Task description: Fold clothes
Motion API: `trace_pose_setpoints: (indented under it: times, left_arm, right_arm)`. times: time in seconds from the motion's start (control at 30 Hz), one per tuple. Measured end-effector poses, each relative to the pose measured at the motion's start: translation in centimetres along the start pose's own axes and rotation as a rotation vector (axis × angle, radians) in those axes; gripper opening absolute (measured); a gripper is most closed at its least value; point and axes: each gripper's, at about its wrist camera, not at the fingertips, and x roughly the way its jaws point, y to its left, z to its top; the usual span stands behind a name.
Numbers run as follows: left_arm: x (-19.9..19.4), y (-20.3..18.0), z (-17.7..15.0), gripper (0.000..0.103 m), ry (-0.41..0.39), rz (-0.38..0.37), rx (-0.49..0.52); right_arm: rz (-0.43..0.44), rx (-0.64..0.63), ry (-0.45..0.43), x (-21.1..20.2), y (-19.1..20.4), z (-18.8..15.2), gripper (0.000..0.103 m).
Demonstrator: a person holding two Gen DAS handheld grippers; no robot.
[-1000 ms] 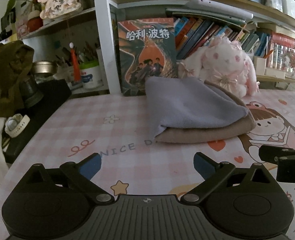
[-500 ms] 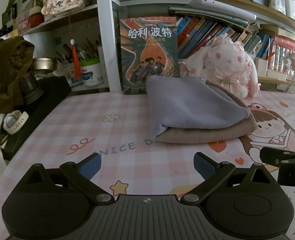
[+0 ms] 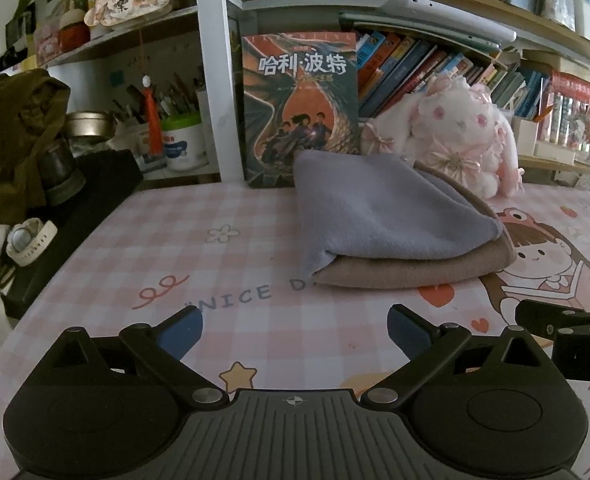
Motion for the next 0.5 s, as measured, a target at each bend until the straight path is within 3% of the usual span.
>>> trace_pose_setpoints:
  times: [0.5]
  left_arm:
    - [0.09,0.04,0.10,0.100,0.002,-0.006,0.004]
  right_arm:
    - [0.008,0.000,0.002,0.28,0.01,0.11,0.103]
